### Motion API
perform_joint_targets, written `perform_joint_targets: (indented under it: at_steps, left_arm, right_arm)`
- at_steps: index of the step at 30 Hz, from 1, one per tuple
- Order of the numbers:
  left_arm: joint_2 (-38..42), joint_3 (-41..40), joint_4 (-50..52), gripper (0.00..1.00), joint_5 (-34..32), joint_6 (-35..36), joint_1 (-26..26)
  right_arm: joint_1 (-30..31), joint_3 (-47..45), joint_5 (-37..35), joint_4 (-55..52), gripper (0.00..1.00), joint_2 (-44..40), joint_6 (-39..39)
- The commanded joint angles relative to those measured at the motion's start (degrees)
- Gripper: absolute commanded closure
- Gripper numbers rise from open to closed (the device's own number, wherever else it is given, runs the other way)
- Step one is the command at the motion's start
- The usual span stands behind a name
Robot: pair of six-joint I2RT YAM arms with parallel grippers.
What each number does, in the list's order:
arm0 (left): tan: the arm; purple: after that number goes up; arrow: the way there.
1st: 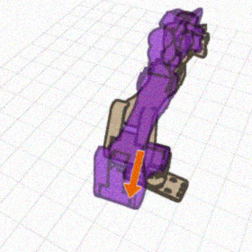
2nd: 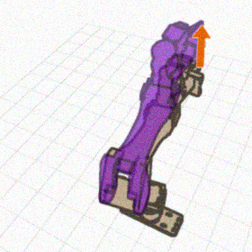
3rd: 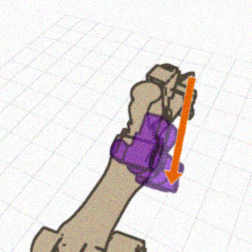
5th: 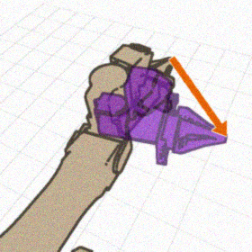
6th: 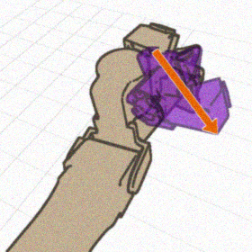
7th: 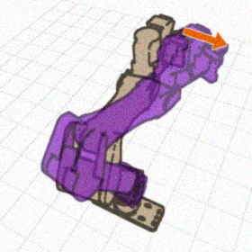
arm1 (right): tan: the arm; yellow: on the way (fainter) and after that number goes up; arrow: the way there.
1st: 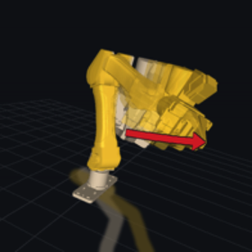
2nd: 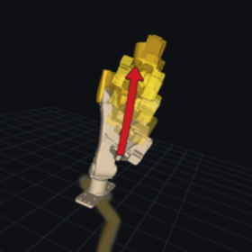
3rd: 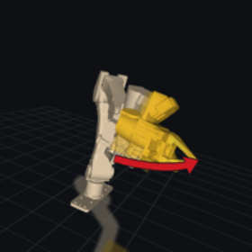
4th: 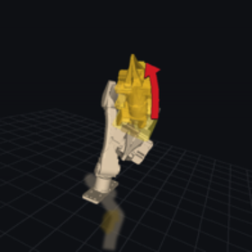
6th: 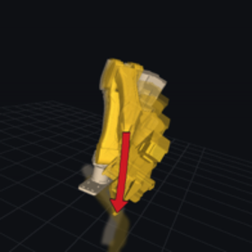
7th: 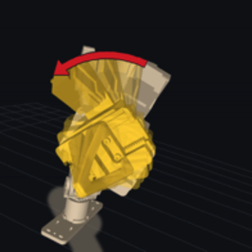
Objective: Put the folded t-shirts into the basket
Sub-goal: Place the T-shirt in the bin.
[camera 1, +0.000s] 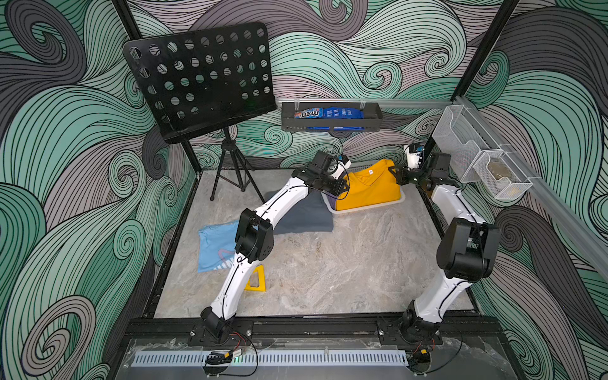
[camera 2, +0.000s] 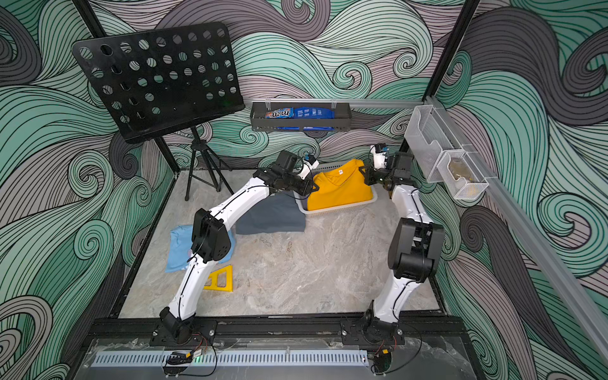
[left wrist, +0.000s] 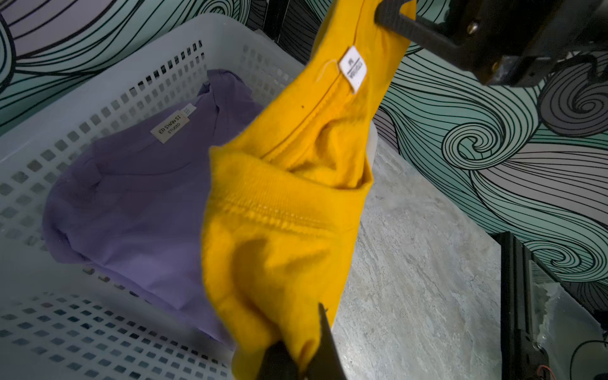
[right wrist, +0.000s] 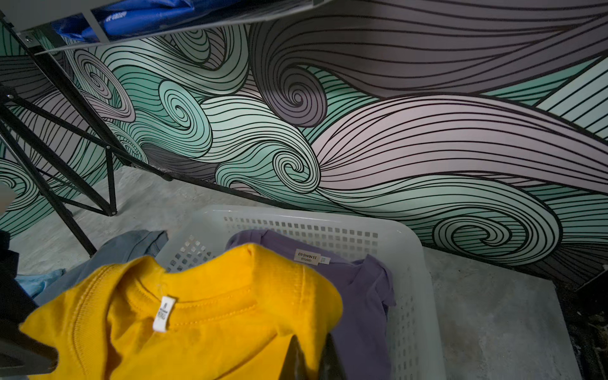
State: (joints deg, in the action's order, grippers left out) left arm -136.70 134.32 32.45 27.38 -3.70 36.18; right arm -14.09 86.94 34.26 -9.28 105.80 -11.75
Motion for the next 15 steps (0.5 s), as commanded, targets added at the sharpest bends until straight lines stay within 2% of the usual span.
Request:
perform_joint_targets:
  at_steps: [1,15]
  left_arm:
    - [-0.55,0.47,0.25,1.0,-0.57,-0.6,0.01]
    - [-7.33,5.62,-0.5,1.0,-4.5,2.11,-2.12]
  right_arm:
    - [0.05,0.34,-1.15,1.38,1.0,0.33,-1.0]
    - [2.29,1.82,-7.56,5.08,1.0,7.34,1.47]
